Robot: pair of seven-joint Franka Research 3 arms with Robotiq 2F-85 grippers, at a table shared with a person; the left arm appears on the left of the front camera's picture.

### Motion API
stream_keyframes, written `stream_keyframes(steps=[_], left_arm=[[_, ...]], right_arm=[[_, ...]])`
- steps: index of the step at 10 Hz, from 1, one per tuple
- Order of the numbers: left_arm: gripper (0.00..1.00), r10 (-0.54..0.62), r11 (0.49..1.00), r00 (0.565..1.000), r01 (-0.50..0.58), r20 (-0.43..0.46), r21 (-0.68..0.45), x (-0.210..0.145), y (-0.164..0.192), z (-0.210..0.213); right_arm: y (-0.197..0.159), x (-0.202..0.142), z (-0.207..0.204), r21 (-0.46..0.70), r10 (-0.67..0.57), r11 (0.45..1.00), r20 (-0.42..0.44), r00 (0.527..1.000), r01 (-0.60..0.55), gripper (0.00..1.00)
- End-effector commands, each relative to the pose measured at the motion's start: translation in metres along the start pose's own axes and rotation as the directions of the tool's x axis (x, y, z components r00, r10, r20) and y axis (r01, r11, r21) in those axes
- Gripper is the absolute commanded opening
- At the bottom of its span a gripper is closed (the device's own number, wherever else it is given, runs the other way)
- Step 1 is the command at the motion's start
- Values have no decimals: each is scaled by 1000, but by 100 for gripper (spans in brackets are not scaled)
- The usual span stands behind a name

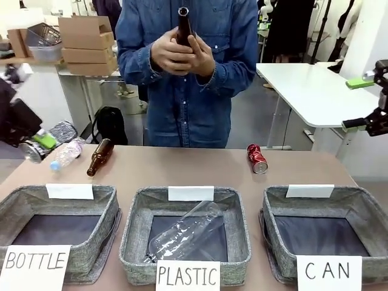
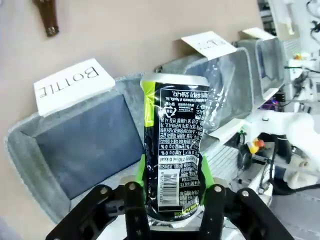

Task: Sort the can waste into the basket.
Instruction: Pick up the can waste from the table and place it in the right Fabric basket.

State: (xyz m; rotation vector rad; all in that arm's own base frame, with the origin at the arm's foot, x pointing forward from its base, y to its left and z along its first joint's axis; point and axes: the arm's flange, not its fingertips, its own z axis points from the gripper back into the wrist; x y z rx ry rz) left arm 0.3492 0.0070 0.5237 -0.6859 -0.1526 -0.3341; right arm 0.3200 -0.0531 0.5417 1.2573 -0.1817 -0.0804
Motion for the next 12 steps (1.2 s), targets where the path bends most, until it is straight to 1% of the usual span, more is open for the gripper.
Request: stream_keyframes(steps=[1, 3, 4, 5, 6, 7, 8, 9, 10, 11, 12], left_arm=[[0, 100, 992, 992, -94, -71, 81, 45, 27, -24], [0, 100, 992, 992, -94, -71, 81, 45, 27, -24], [45, 57, 997, 998, -55, -38, 45, 23, 20, -21], [45, 48, 998, 999, -47, -12, 33, 35, 28, 7], [45, 97, 992, 993, -101, 61, 78, 34, 45, 50], [45, 152, 986, 985, -157, 81, 63, 17, 71, 104], [45, 195, 980, 977, -197, 80, 11, -7, 89, 146], [45, 225, 973, 969, -218, 106, -75, -35, 97, 188], [45, 209, 965, 962, -174, 176, -197, -64, 99, 229], [45, 234, 951, 931, -160, 281, -264, -91, 101, 264], [45, 283, 936, 887, -173, 364, -306, -113, 110, 288]], right_arm=[[4, 2, 0, 23, 18, 1000, 5, 1000, -18, 100], [4, 2, 0, 23, 18, 1000, 5, 1000, -18, 100], [4, 2, 0, 23, 18, 1000, 5, 1000, -18, 100], [4, 2, 0, 23, 18, 1000, 5, 1000, -18, 100], [4, 2, 0, 23, 18, 1000, 5, 1000, -18, 100], [4, 2, 0, 23, 18, 1000, 5, 1000, -18, 100], [4, 2, 0, 23, 18, 1000, 5, 1000, -18, 100], [4, 2, 0, 23, 18, 1000, 5, 1000, -18, 100], [4, 2, 0, 23, 18, 1000, 5, 1000, -18, 100], [4, 2, 0, 23, 18, 1000, 5, 1000, -18, 100], [4, 2, 0, 23, 18, 1000, 5, 1000, -18, 100]])
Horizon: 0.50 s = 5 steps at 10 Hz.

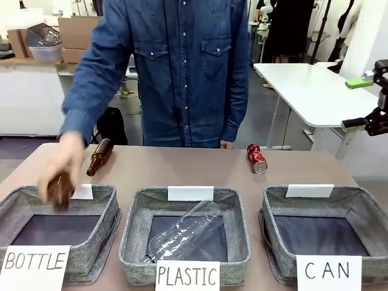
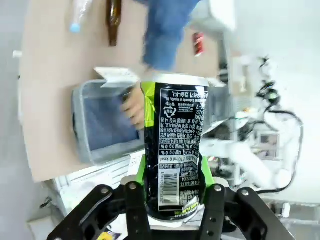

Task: Sort the can waste into the basket.
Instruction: Pick up the can waste from the table and place it in the right Fabric basket.

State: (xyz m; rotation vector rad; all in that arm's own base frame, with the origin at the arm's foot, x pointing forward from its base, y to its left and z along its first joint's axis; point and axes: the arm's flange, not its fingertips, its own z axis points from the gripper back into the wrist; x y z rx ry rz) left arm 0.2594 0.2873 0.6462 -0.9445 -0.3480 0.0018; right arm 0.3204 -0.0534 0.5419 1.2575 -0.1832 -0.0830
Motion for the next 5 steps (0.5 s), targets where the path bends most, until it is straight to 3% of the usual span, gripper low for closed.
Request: stream_keyframes(steps=[1, 5], left_arm=[[45, 12, 990, 997, 0, 80, -140, 12, 15, 20], [45, -33, 990, 999, 37, 30, -139, 11, 16, 11]], right_arm=[[3, 2, -1, 23, 19, 1000, 2, 1000, -19, 100], [3, 2, -1, 23, 19, 1000, 2, 1000, -19, 100]])
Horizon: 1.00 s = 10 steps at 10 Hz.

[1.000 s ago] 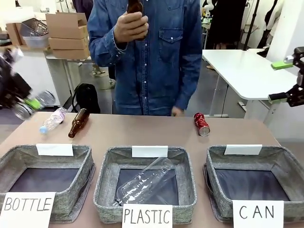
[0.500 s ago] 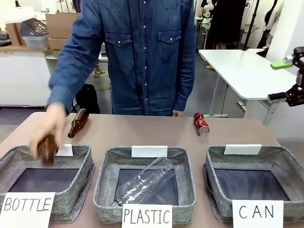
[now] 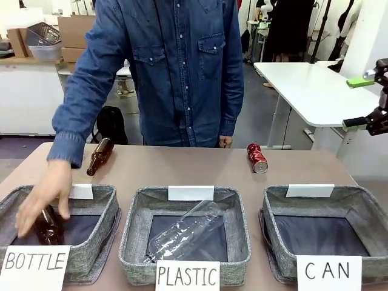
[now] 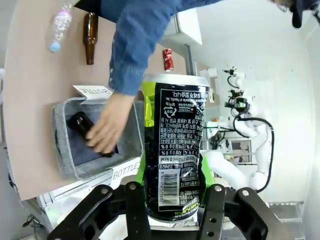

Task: Sort the can waste into the basket.
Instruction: Pick up the can waste from the table and place it in the right Fabric basket.

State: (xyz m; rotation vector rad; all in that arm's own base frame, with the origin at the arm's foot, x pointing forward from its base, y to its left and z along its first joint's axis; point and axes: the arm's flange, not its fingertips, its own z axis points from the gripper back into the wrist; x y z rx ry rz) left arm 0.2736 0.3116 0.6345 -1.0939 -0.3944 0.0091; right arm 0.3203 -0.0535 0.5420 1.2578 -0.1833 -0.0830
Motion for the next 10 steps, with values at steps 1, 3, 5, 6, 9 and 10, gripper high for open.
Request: stream_keyframes(steps=[1, 3, 5, 6, 9, 10], left_arm=[[45, -58, 998, 998, 59, -38, 18, -4, -14, -7], [45, -110, 994, 993, 111, -47, 22, -15, -28, -29], [45, -252, 967, 963, 254, -91, 11, -37, -58, -89], [45, -363, 930, 921, 367, -142, 2, -50, -79, -130], [45, -666, 742, 709, 661, -231, -108, -91, -141, -275], [45, -728, 680, 645, 723, -233, -124, -105, -158, -319]], right_arm=[[3, 2, -1, 22, 19, 1000, 2, 1000, -19, 100], [3, 2, -1, 22, 19, 1000, 2, 1000, -19, 100], [3, 2, -1, 22, 19, 1000, 2, 1000, -19, 100], [0, 0, 0, 0, 0, 1000, -1, 1000, 0, 100], [80, -21, 159, -255, 126, 966, 368, 921, -31, 100], [87, -50, 205, -297, 147, 955, 472, 869, 0, 100]])
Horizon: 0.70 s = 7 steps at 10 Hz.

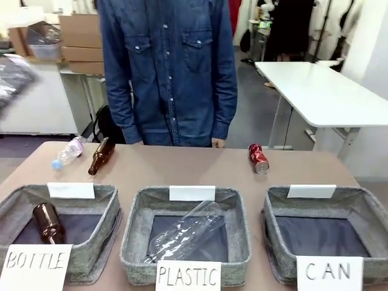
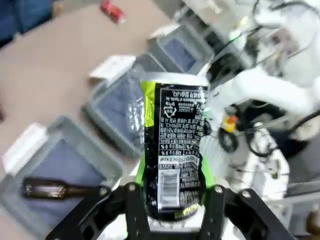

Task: Sort the can waste into the basket.
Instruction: Pick up the can waste from the table and place it in the right Fabric basket.

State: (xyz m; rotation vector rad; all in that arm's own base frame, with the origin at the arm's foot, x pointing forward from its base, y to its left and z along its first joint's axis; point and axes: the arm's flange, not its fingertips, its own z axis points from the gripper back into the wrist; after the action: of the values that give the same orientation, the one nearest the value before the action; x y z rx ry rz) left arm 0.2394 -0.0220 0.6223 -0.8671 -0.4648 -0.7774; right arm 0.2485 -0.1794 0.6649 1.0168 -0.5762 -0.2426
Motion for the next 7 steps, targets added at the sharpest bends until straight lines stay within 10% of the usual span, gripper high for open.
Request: stream_keyframes(steps=[1, 4, 5, 7], left_arm=[[45, -186, 982, 982, 187, 8, -18, 25, -23, -81], [45, -324, 946, 946, 324, 14, -9, 42, -88, -226], [45, -196, 978, 980, 198, -41, 65, 34, -92, -256], [45, -283, 959, 959, 283, -25, -20, 33, -90, -193]], right_arm=[[-12, -11, 83, -132, -5, 991, 197, 980, 32, 100], [-79, -47, 144, -86, -131, 982, 341, 931, 169, 100], [-29, -39, 146, -121, -29, 990, 296, 955, 67, 100], [-29, -39, 146, -121, -29, 990, 296, 955, 67, 100]])
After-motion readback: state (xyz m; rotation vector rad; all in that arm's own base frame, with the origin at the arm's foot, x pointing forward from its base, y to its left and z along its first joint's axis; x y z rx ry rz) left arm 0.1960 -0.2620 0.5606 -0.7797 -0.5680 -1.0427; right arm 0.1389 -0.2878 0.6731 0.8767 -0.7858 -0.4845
